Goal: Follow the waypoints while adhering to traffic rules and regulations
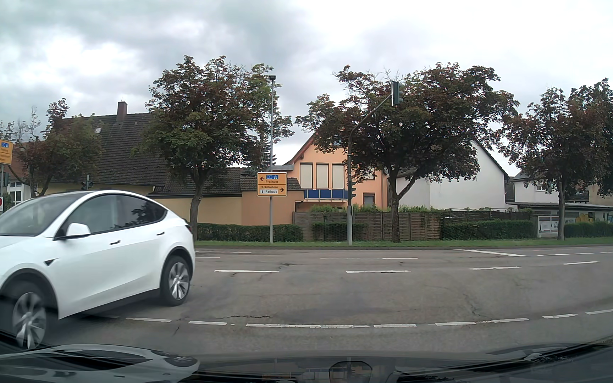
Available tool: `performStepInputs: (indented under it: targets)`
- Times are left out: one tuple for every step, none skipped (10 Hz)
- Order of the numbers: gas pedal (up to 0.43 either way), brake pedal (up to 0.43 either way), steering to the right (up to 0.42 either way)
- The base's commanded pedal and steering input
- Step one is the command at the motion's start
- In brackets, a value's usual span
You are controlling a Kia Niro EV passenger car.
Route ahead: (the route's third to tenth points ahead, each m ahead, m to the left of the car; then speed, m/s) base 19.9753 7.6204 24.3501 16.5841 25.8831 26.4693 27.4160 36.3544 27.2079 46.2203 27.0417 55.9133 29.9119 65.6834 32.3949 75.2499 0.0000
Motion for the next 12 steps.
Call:
performStepInputs:
  targets:
    - [0.0,0.134,-0.013]
    - [0.0,0.14,-0.013]
    - [0.0,0.134,-0.013]
    - [0.0,0.134,-0.013]
    - [0.0,0.134,-0.013]
    - [0.0,0.134,-0.013]
    - [0.0,0.134,-0.013]
    - [0.0,0.134,-0.013]
    - [0.0,0.134,-0.013]
    - [0.0,0.134,-0.012]
    - [0.0,0.134,-0.013]
    - [0.0,0.134,-0.013]
